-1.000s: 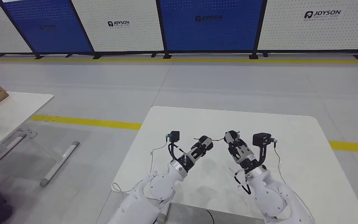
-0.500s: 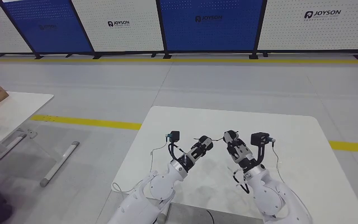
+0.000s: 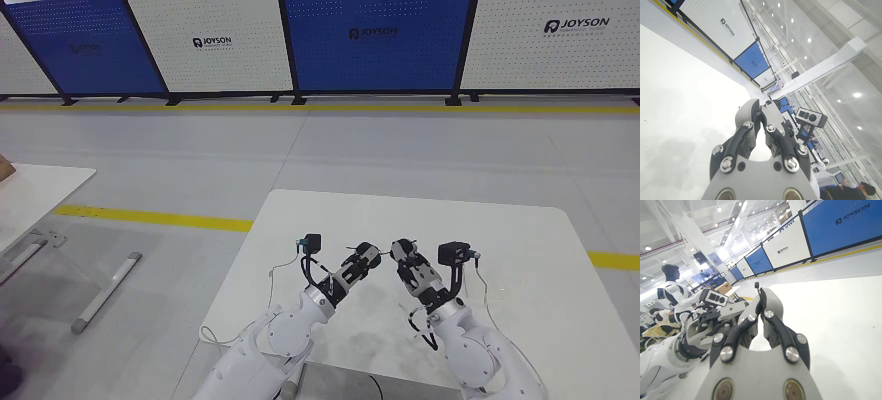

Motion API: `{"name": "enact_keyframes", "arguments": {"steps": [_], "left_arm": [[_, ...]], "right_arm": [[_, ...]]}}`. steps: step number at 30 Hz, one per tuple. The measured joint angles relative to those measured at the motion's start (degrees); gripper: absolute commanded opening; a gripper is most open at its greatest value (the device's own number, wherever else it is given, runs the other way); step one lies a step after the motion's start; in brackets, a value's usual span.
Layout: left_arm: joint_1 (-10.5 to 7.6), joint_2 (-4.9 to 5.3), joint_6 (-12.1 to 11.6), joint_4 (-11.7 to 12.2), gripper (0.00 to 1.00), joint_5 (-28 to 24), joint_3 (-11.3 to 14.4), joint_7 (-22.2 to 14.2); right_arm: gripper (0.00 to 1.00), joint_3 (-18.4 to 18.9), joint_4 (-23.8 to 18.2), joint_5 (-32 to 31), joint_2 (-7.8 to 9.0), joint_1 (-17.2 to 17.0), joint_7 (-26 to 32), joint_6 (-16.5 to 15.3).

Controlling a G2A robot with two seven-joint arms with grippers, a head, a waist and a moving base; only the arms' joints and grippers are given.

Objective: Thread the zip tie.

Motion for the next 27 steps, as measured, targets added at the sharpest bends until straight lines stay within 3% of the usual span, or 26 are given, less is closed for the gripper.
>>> {"name": "enact_keyframes", "arguments": {"steps": [13, 15, 17, 19, 27], "left_arm": [[0.0, 0.0, 0.0, 0.0, 0.0, 0.0, 0.0, 0.0], [0.0, 0.0, 0.0, 0.0, 0.0, 0.0, 0.0, 0.0], [0.0, 0.0, 0.0, 0.0, 0.0, 0.0, 0.0, 0.0], [0.0, 0.0, 0.0, 0.0, 0.0, 0.0, 0.0, 0.0], [0.0, 0.0, 0.0, 0.0, 0.0, 0.0, 0.0, 0.0]], "right_arm": [[0.0, 1.12, -0.08, 1.72, -0.18, -0.85, -2.17, -1.97], [0.12, 1.13, -0.13, 1.64, -0.2, -0.87, -1.92, -1.78], [0.34, 1.09, -0.15, 1.38, -0.25, -0.87, -1.87, -1.48], [0.41, 1.09, -0.2, 1.35, -0.31, -0.96, -2.19, -1.19], [0.44, 1.33, -0.61, 0.07, -0.37, -1.5, -2.8, -0.97]]}}
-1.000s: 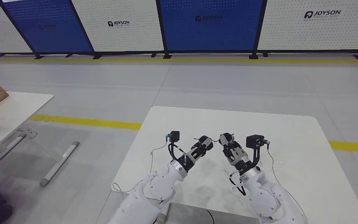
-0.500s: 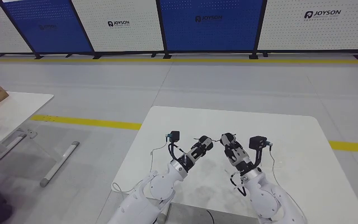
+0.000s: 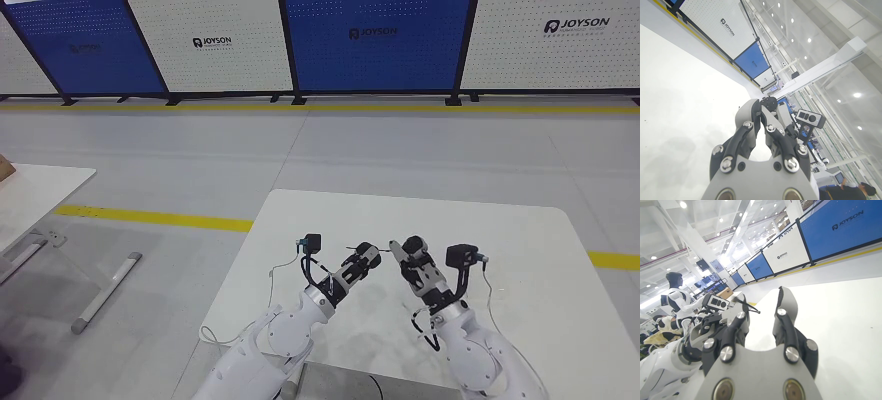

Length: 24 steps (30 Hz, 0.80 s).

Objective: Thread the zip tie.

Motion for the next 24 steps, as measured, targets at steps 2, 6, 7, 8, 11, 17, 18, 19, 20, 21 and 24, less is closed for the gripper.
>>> {"name": "enact_keyframes", "arguments": {"steps": [2, 6, 7, 8, 11, 17, 18, 19, 20, 21, 24], "left_arm": [[0.0, 0.0, 0.0, 0.0, 0.0, 0.0, 0.0, 0.0], [0.0, 0.0, 0.0, 0.0, 0.0, 0.0, 0.0, 0.0], [0.0, 0.0, 0.0, 0.0, 0.0, 0.0, 0.0, 0.0], [0.0, 0.0, 0.0, 0.0, 0.0, 0.0, 0.0, 0.0], [0.0, 0.0, 0.0, 0.0, 0.0, 0.0, 0.0, 0.0], [0.0, 0.0, 0.0, 0.0, 0.0, 0.0, 0.0, 0.0], [0.0, 0.0, 0.0, 0.0, 0.0, 0.0, 0.0, 0.0], [0.0, 0.0, 0.0, 0.0, 0.0, 0.0, 0.0, 0.0], [0.0, 0.0, 0.0, 0.0, 0.0, 0.0, 0.0, 0.0], [0.0, 0.0, 0.0, 0.0, 0.0, 0.0, 0.0, 0.0], [0.0, 0.0, 0.0, 0.0, 0.0, 0.0, 0.0, 0.0]], "right_arm": [[0.44, 0.13, -0.19, -0.25, 0.01, -0.25, -0.1, -0.08], [0.42, 0.43, -0.6, -1.0, 0.06, -0.84, -0.41, -0.18], [0.38, 0.54, -0.7, -1.49, 0.09, -1.07, -0.6, -0.18], [0.37, 0.61, -0.75, -1.89, 0.12, -1.26, -0.76, -0.18], [0.31, 0.89, -0.83, -2.72, 0.18, -1.82, -1.12, -0.23], [0.0, 1.2, -1.07, -2.78, 0.14, -1.76, -0.85, 0.0], [0.0, 1.13, -1.09, -2.93, 0.11, -1.63, -0.73, 0.07], [0.0, 1.03, -1.07, -3.1, 0.08, -1.43, -0.58, 0.2], [0.0, 0.94, -1.02, -3.21, 0.05, -1.28, -0.44, 0.25], [0.0, 0.85, -0.96, -3.33, 0.02, -1.13, -0.27, 0.26], [0.0, 0.57, -0.73, -3.87, -0.04, -0.78, 0.32, 0.26]]}}
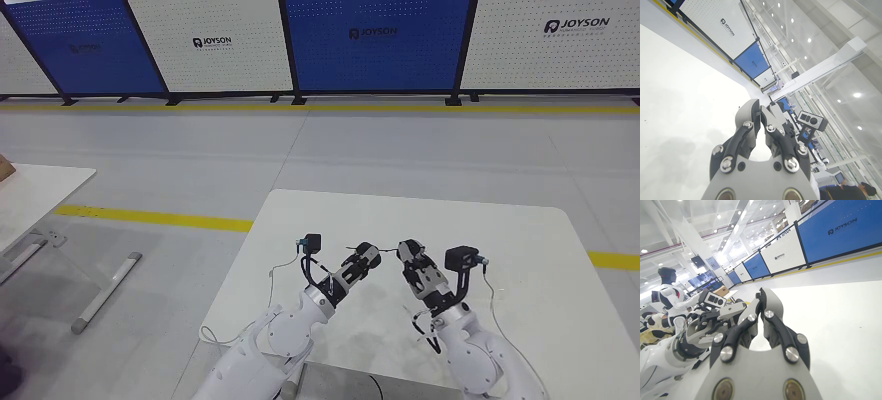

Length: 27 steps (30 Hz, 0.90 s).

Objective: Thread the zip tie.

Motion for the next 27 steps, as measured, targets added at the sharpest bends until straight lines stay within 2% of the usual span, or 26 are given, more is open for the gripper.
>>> {"name": "enact_keyframes", "arguments": {"steps": [14, 27], "left_arm": [[0.0, 0.0, 0.0, 0.0, 0.0, 0.0, 0.0, 0.0], [0.0, 0.0, 0.0, 0.0, 0.0, 0.0, 0.0, 0.0]], "right_arm": [[0.0, -0.93, 1.58, 0.83, -0.39, 1.68, 2.58, -0.46], [0.0, -0.16, 0.72, -0.59, -0.34, 0.63, 0.94, -0.56]]}}
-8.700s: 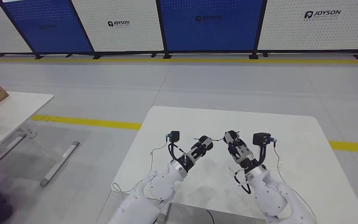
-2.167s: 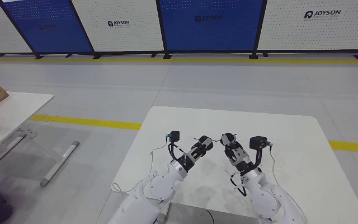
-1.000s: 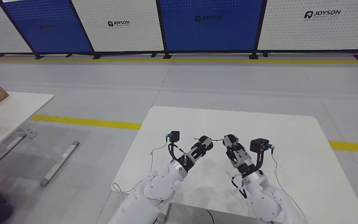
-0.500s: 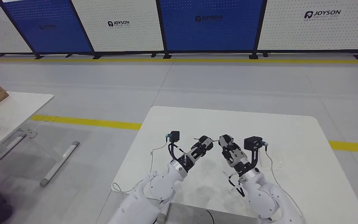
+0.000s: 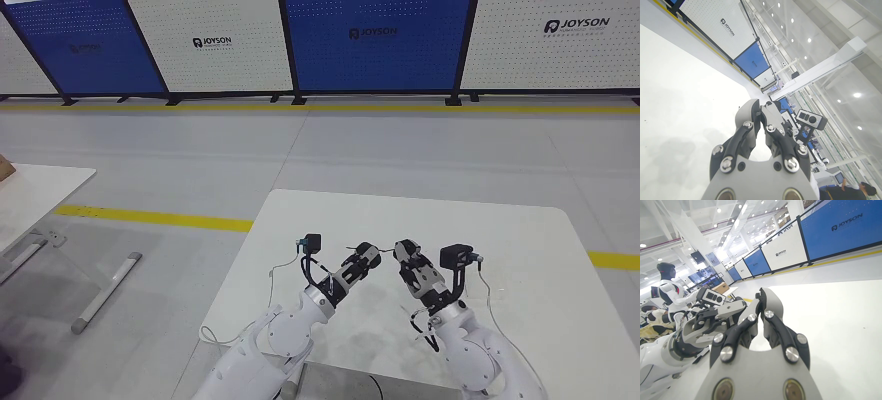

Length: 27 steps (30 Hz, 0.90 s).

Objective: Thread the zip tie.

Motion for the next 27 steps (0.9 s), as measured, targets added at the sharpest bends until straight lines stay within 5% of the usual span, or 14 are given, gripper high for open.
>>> {"name": "enact_keyframes", "arguments": {"steps": [11, 14, 17, 27], "left_arm": [[-0.23, -0.27, 3.22, 0.13, 0.0, 4.26, 1.4, 1.72], [-0.14, -0.32, 3.35, 0.09, 0.17, 4.69, 1.6, 1.79], [-0.06, -0.36, 3.24, 0.07, 0.22, 4.8, 1.72, 1.83], [-0.09, -0.43, 2.12, 0.1, 0.02, 5.2, 2.17, 1.03]], "right_arm": [[0.0, 0.62, -0.82, -1.11, 0.15, -1.35, -0.81, -0.91], [0.0, 0.78, -0.77, -1.23, 0.17, -1.48, -0.88, -1.1], [0.0, 0.87, -0.69, -1.52, 0.18, -1.57, -1.08, -1.16], [0.0, 1.32, -1.02, -1.75, 0.23, -1.98, -1.38, -1.85]]}}
